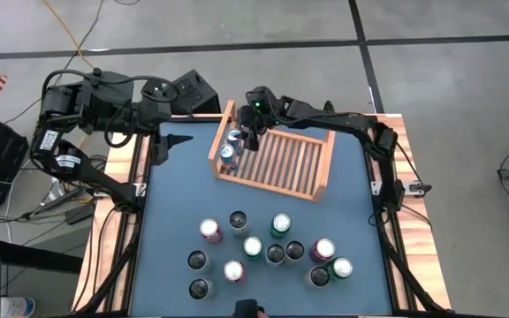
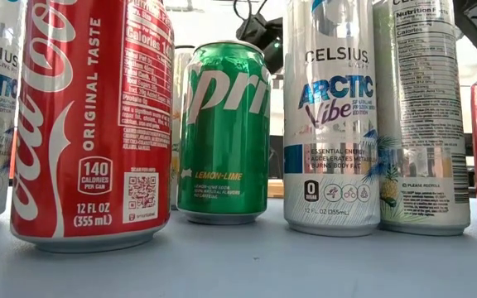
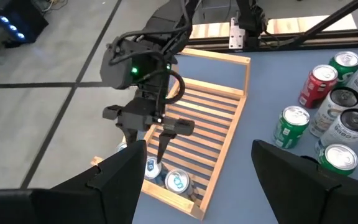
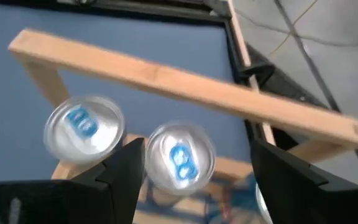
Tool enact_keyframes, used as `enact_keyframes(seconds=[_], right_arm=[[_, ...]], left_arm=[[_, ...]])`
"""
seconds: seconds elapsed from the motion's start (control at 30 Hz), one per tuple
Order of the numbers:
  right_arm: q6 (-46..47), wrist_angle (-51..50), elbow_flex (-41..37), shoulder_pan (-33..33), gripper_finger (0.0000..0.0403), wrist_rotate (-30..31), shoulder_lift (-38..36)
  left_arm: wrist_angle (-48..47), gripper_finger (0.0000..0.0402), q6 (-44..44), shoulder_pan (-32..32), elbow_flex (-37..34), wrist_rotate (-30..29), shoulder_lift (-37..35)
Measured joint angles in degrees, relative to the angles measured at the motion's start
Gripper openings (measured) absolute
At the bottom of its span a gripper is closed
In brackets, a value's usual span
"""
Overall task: Place canned beverage on shelf
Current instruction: Adjust the blue soda cans on the shelf
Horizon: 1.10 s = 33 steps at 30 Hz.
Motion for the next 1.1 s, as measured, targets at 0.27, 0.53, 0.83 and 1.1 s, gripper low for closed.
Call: enact_keyframes(seconds=[0.27, 0.53, 0.83, 1.1], right_arm=[[-0.02, 0.63, -0.26, 0.79, 0.0282, 0.20, 2.96], [0.05, 1.59, -0.13, 0.30, 0.0282, 0.19, 3.67], [0.85, 0.59, -0.16, 0.35, 0.0282, -0.14, 5.86], [1.19, 0.92, -0.16, 1.25, 0.0277, 0.34, 6.32]], left_arm=[[0.02, 0.0279, -0.29, 0.00, 0.00, -0.84, 0.00], [0.04, 0.0279, -1.16, 0.00, 0.00, -0.89, 0.00], [0.04, 0.0279, -0.76, 0.00, 0.00, -1.14, 0.00], [0.04, 0.0279, -1.13, 0.00, 0.00, -1.26, 0.00]])
